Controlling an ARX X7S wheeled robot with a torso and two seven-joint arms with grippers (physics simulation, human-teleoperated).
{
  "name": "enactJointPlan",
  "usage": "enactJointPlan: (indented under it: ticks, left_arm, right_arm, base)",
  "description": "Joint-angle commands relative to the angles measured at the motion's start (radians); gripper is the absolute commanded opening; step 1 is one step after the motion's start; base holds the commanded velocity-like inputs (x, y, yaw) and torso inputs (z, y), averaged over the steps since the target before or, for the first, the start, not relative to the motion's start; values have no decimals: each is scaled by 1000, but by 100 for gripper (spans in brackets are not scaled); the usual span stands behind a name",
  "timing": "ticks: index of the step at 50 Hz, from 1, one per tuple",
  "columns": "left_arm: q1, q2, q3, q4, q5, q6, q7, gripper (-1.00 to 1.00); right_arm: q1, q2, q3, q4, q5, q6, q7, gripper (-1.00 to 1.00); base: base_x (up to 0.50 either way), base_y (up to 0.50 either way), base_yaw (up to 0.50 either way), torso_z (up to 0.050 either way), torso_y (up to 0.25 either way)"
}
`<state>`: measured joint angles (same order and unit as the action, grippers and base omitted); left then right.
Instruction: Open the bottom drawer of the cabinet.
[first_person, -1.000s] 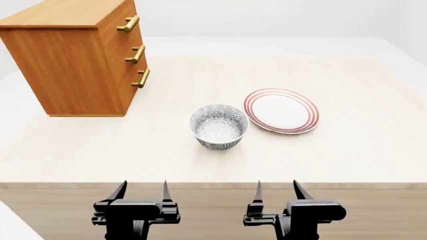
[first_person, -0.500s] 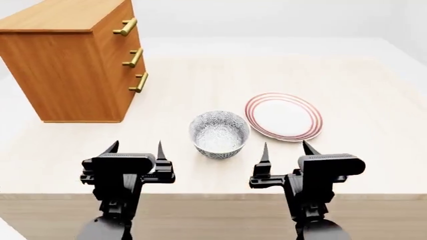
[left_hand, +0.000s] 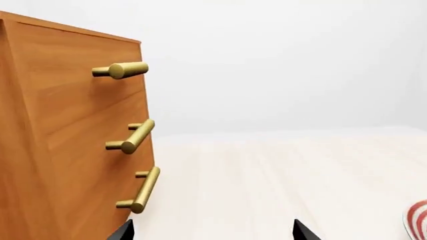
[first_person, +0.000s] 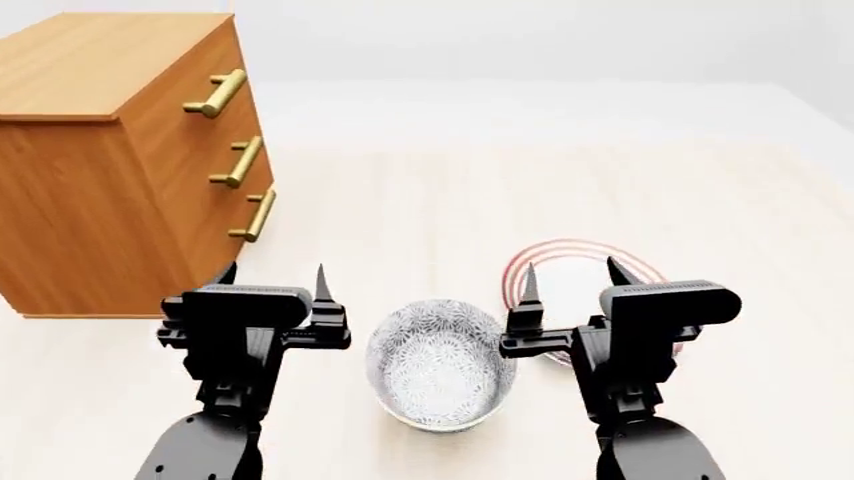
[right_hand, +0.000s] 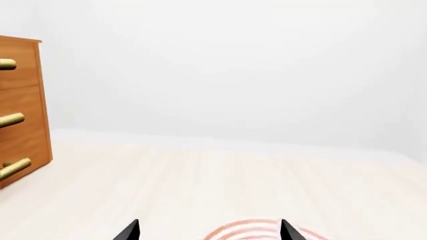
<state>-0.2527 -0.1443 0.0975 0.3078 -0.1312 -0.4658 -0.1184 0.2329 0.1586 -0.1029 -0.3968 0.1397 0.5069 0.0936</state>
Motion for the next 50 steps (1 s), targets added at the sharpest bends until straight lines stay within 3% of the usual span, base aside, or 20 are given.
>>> enactJointPlan:
  ticks: [1, 21, 31, 34, 35, 42, 50]
  left_arm:
    - [-8, -9, 6, -7, -7, 0, -8, 100]
    - [-6, -19, 10, -10, -26, 8, -19, 100]
    - [-14, -25, 11, -7, -33, -7, -28, 100]
    - [-61, -38, 37, 3, 3, -118, -64, 100]
    - [-93, -73, 109, 28, 37, -201, -39, 100]
    - [-275, -139, 238, 33, 126, -450, -18, 100]
    - [-433, -178, 379, -81, 181, -500, 38, 100]
  right_arm:
    - [11, 7, -5, -5, 11, 8, 5, 100]
    - [17, 5, -8, 9, 13, 4, 40, 100]
    - [15, 23, -33, 8, 20, 3, 21, 100]
    - [19, 23, -28, 9, 26, 12, 25, 100]
    - [21, 23, -26, 13, 30, 12, 24, 100]
    - [23, 28, -27, 3, 35, 16, 27, 100]
    - [31, 31, -36, 3, 36, 25, 33, 100]
  base:
    - [500, 0, 0, 0, 0]
    - [500, 0, 0, 0, 1]
    - [25, 0, 0, 0, 0]
    - [0, 0, 0, 0, 0]
    - [0, 0, 0, 0, 0]
    - [0, 0, 0, 0, 0]
    - [0, 0, 0, 0, 0]
